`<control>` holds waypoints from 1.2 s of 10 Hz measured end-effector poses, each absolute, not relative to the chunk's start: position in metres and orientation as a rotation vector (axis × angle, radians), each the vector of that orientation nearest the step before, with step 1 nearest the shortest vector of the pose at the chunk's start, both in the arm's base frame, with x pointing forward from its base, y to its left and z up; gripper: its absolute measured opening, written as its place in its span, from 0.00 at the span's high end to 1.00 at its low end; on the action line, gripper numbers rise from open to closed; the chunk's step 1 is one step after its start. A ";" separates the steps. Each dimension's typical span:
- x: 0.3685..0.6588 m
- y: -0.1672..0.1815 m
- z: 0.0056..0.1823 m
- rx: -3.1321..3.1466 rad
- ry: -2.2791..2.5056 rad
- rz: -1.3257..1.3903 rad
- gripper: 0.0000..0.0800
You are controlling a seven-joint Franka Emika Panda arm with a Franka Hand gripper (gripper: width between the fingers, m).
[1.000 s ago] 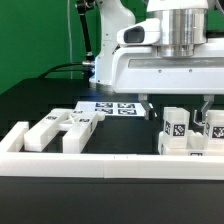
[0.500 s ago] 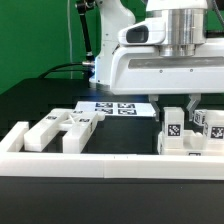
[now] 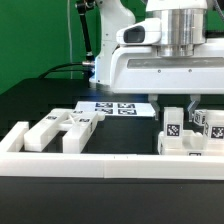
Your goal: Assemble chair
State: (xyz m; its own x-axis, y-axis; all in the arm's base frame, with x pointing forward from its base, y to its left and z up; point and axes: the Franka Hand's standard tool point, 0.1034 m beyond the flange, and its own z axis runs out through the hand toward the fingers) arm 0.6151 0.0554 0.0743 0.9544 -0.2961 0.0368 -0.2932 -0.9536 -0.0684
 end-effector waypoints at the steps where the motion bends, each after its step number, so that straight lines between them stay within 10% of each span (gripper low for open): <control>1: 0.615 0.055 0.074 -3.007 0.623 -0.064 0.64; 12: 0.614 0.058 0.072 -2.239 2.072 0.000 0.64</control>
Offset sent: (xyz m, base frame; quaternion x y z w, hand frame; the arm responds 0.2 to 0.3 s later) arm -0.0052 0.0014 -0.0026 0.0053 -0.0084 0.2917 0.9564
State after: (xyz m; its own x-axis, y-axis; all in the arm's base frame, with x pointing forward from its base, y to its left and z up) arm 0.6144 0.0577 0.0723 0.0794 -0.9950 -0.0614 -0.9949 -0.0752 -0.0666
